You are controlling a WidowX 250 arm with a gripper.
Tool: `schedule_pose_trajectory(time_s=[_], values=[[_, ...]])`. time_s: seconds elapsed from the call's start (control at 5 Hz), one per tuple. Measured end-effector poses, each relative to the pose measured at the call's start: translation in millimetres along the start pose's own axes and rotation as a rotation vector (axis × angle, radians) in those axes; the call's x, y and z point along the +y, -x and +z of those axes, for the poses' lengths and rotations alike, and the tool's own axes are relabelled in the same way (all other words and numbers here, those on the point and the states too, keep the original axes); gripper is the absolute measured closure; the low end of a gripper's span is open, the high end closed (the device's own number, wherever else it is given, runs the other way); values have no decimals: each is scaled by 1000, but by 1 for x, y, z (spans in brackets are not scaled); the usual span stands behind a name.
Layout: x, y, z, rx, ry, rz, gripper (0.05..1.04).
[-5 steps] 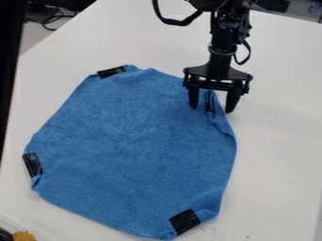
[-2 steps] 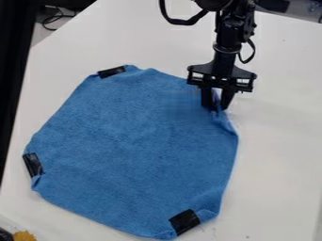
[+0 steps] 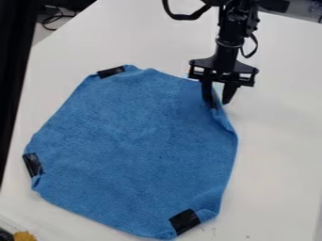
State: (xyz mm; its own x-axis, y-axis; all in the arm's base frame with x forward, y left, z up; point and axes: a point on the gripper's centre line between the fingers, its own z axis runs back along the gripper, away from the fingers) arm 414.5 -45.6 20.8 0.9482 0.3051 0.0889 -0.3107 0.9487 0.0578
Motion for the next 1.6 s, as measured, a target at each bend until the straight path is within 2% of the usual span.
schedule_pose_trajectory(time_s=[0.2, 0.4, 0.6, 0.8, 1.0, 1.2, 1.4, 1.6], values=[[-15, -6, 1, -5, -21, -22, 369], [-28, -18, 2, -17, -17, -18, 113], [-36, -26, 1, -13, -8, -10, 81], [-36, -21, 1, -13, -39, -23, 83], [-23, -10, 33, -96, -47, -27, 83], [-4, 11, 61, -167, -8, -42, 83], [35, 27, 69, -192, 40, -27, 84], [63, 42, 70, -177, 56, -46, 84]])
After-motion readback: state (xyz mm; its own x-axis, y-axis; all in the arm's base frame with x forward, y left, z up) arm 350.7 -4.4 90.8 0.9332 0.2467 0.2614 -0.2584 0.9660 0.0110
